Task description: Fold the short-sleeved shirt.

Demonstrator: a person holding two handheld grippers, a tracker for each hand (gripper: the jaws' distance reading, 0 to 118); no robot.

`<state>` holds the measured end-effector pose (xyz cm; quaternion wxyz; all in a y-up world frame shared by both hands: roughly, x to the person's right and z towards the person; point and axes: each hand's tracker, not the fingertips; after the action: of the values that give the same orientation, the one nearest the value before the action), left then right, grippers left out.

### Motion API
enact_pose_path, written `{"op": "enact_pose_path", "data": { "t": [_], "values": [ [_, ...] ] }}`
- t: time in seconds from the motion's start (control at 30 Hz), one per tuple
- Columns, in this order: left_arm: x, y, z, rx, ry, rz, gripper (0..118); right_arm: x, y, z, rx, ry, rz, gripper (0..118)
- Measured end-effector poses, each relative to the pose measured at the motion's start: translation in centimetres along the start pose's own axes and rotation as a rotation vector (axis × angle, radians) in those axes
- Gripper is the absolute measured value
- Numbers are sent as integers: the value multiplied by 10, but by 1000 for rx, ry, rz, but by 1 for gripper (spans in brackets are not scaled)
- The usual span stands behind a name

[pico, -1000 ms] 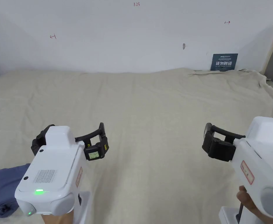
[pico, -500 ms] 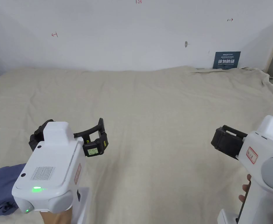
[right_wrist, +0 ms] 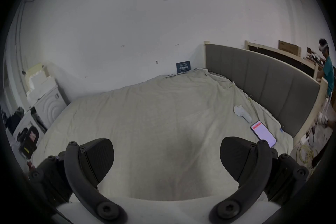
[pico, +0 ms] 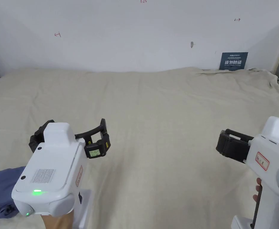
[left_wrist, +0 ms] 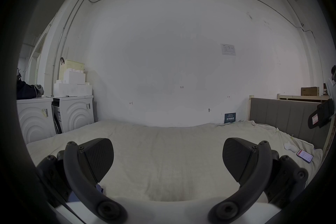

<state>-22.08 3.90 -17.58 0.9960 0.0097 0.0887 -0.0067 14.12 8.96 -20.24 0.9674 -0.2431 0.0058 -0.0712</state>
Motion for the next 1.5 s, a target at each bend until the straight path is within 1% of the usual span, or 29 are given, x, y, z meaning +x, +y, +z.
{"op": "enact_pose_path", "data": {
  "t": [0.1, 0.17, 0.2, 0.27, 0.33, 0.4, 0.53, 0.63, 0.83, 0.9, 1.03, 1.4, 1.5],
  "values": [
    [0, 0, -1, 1, -1, 1, 118, -6, 1, 1, -18, -13, -1, 116],
    [0, 0, -1, 0, -2, 1, 118, -10, -1, 1, -17, -40, -10, 116],
    [0, 0, -1, -1, -3, 1, 118, -14, -2, 1, -2, -80, -7, 116],
    [0, -1, -1, 0, -4, 3, 118, -13, -6, -2, 58, -111, -1, 116],
    [0, 0, -2, -1, -5, 5, 118, -13, -9, -2, 103, -86, 11, 116],
    [1, -1, -2, 1, -6, 4, 118, -9, -11, -4, 146, -32, 36, 116],
    [1, -1, -2, 3, -5, -1, 118, -11, -13, -7, 187, -13, 54, 116],
    [2, -1, -3, 3, -7, 2, 118, -10, -18, -8, 266, 27, 73, 116],
    [2, 0, -2, 7, -7, -1, 118, -5, -28, -9, 443, 12, 100, 116],
    [2, 0, -1, 10, -5, -3, 118, -5, -29, -7, 457, -4, 122, 116],
    [2, 0, -1, 14, -3, -5, 118, -8, -31, -4, 489, 2, 153, 116],
    [3, 2, 0, 15, -4, -6, 118, -16, -27, 10, 493, -4, 152, 116],
    [2, 1, 0, 14, -4, -6, 118, -12, -26, 7, 495, 0, 151, 116]
  ]
}}
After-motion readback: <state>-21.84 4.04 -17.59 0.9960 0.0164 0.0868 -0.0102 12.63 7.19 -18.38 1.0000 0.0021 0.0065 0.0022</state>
